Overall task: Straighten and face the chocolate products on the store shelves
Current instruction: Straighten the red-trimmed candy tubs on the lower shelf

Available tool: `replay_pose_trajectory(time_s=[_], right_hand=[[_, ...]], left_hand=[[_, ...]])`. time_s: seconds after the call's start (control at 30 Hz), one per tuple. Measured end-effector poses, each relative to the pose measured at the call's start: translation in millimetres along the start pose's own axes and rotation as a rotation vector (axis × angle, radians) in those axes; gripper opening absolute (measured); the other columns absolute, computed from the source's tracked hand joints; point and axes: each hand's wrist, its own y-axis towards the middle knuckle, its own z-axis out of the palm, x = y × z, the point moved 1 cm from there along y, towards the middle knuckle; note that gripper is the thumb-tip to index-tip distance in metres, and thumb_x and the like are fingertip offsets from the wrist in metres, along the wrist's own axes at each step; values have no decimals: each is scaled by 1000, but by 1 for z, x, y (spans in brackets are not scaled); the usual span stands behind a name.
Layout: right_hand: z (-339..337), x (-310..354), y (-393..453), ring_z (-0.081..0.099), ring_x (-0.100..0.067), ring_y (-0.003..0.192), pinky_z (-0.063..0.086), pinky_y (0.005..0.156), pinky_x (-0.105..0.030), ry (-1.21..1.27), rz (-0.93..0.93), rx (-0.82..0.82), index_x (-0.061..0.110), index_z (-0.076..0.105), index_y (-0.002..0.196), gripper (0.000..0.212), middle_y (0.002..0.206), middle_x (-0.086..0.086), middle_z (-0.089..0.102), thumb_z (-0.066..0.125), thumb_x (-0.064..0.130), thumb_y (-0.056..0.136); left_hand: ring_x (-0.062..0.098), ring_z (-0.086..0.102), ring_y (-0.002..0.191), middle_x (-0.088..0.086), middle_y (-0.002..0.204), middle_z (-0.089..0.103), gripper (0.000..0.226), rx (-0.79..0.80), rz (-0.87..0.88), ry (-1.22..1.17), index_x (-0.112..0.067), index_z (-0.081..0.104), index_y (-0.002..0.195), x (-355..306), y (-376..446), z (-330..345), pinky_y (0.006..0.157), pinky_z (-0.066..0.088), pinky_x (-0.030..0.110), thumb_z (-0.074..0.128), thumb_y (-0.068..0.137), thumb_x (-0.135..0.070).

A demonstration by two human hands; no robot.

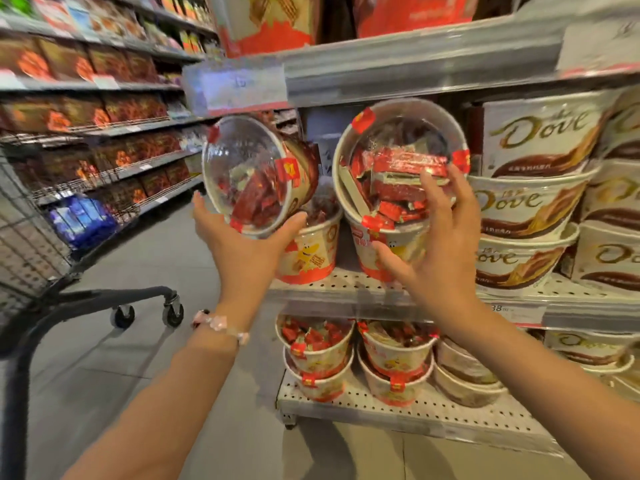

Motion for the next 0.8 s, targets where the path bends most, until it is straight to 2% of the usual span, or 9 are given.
replay_pose_trajectory(time_s=[0.07,0.17,0.27,0.33,0.4,0.57,0.7,0.8], right_hand=[[4,-2,14,16,-36,140,23,110,-55,-92,-14,25,22,32,142,87,152,-21,18,75,43,69],[12,-2,23,4,-37,142,17,109,-62,-177,-36,100,25,33,144,94,154,-19,11,78,49,65],[19,1,27,3,-38,142,14,107,-66,-220,-59,116,26,38,142,94,154,-18,15,79,50,62],[23,1,30,5,-39,142,15,105,-68,-226,-66,103,26,41,140,89,154,-17,18,79,47,62],[26,0,30,8,-39,141,18,104,-68,-224,-86,99,26,45,138,83,153,-16,23,79,44,64],[21,-3,27,13,-39,141,29,99,-61,-168,-93,69,25,50,135,74,151,-13,28,72,47,67],[9,5,38,25,-38,138,33,99,-59,-97,-114,26,23,58,127,68,145,-12,40,70,51,66],[-1,13,49,35,-35,134,34,100,-57,-25,-96,17,20,65,117,58,136,-8,52,65,51,68]], left_hand=[[19,19,140,7,151,7,139,24,6,5,-33,-2,146,-10,12,4,115,22,40,82,40,-63],[21,10,143,6,154,-6,139,43,29,71,-43,-2,144,-17,25,9,105,18,30,82,35,-66],[24,10,143,4,153,-11,137,91,17,120,-47,0,142,-15,35,11,110,21,36,82,35,-66],[24,11,142,1,152,-5,135,141,-18,144,-45,4,143,-12,40,13,113,25,46,82,36,-65],[23,14,140,-3,151,3,127,151,-16,172,-44,9,144,-8,44,14,112,28,49,84,42,-60],[23,11,141,-3,154,12,104,114,88,215,-45,21,142,-2,41,8,112,24,48,82,58,-49],[22,23,140,3,153,25,88,134,222,195,-36,41,139,-12,41,3,110,32,50,78,60,-48],[16,29,137,1,149,35,72,112,263,156,-41,52,124,-24,41,1,110,33,46,76,57,-50]])
